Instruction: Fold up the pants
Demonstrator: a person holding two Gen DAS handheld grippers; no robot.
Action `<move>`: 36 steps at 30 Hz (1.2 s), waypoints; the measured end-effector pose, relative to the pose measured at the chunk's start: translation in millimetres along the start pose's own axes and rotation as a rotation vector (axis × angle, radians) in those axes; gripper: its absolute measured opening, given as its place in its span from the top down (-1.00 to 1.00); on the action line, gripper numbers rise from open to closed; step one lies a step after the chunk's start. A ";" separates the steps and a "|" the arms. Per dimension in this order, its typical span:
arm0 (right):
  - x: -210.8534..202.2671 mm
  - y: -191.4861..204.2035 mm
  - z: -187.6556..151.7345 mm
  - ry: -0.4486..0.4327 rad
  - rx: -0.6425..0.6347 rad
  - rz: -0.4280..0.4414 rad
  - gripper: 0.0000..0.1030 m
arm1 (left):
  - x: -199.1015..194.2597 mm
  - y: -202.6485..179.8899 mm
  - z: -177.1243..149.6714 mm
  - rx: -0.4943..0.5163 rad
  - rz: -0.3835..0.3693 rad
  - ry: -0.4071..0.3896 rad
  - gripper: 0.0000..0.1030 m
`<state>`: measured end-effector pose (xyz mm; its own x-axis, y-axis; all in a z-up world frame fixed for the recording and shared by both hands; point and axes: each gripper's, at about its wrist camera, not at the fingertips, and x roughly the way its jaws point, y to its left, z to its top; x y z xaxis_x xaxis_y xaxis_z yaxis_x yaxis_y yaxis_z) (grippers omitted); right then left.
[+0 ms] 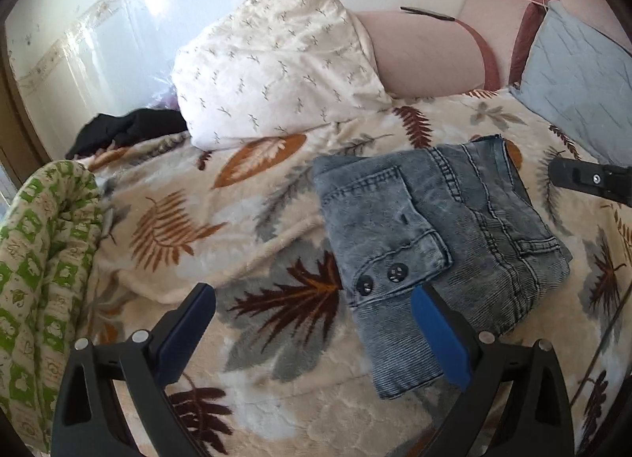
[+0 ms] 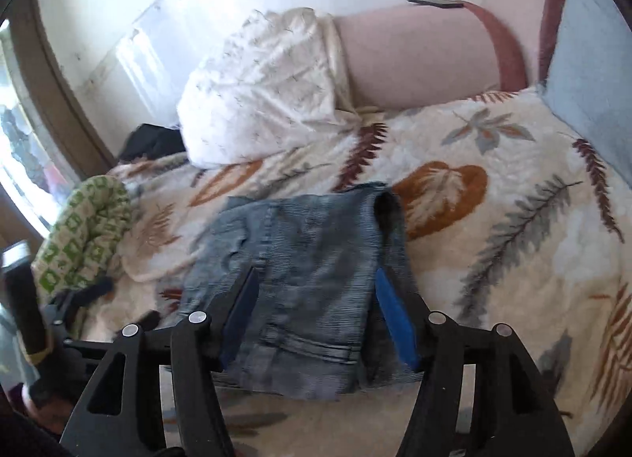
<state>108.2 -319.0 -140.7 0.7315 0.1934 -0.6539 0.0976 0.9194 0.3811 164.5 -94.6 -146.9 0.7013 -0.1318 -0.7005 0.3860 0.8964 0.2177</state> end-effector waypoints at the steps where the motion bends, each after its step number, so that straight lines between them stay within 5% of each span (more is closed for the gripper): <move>1: 1.8 4.6 -0.2 0.007 0.005 0.041 -0.19 | -0.7 1.2 -0.9 0.003 0.002 -0.002 -0.95; 7: 23.2 14.8 -4.4 0.076 0.040 0.183 -0.20 | 8.9 11.4 -8.8 -0.026 0.008 0.045 -0.95; 10: 21.3 -11.4 -2.0 0.090 0.117 0.151 -0.22 | 13.1 14.2 -11.6 -0.043 -0.011 0.055 -0.95; 13: 16.7 -53.0 -6.3 0.117 0.296 0.195 -0.26 | 14.7 11.1 -12.0 -0.039 -0.023 0.049 -0.95; 17: 20.5 -69.1 -11.8 0.149 0.373 0.273 -0.26 | 16.9 8.1 -12.1 -0.035 -0.029 0.046 -0.95; 24: 52.8 -61.3 -22.6 0.280 0.356 0.227 -0.26 | 21.5 6.0 -15.3 -0.035 -0.041 0.066 -0.95; 27: 58.8 -56.6 -27.9 0.305 0.349 0.270 0.06 | 19.7 6.6 -14.5 -0.036 -0.041 0.059 -0.95; 29: 59.6 -50.6 -29.5 0.321 0.317 0.275 0.60 | 20.1 7.7 -14.4 -0.037 -0.042 0.060 -0.95; 30: 58.6 -47.6 -30.4 0.322 0.285 0.241 0.69 | 20.1 8.1 -14.5 -0.038 -0.042 0.060 -0.95; 36: 36.5 -44.6 -24.0 0.244 0.247 0.216 0.80 | 20.6 11.2 -13.1 -0.050 -0.043 0.060 -0.95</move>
<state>114.4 -344.8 -197.2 0.5740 0.4763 -0.6660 0.1400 0.7443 0.6530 175.4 -81.7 -167.8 0.6470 -0.1466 -0.7483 0.3835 0.9107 0.1532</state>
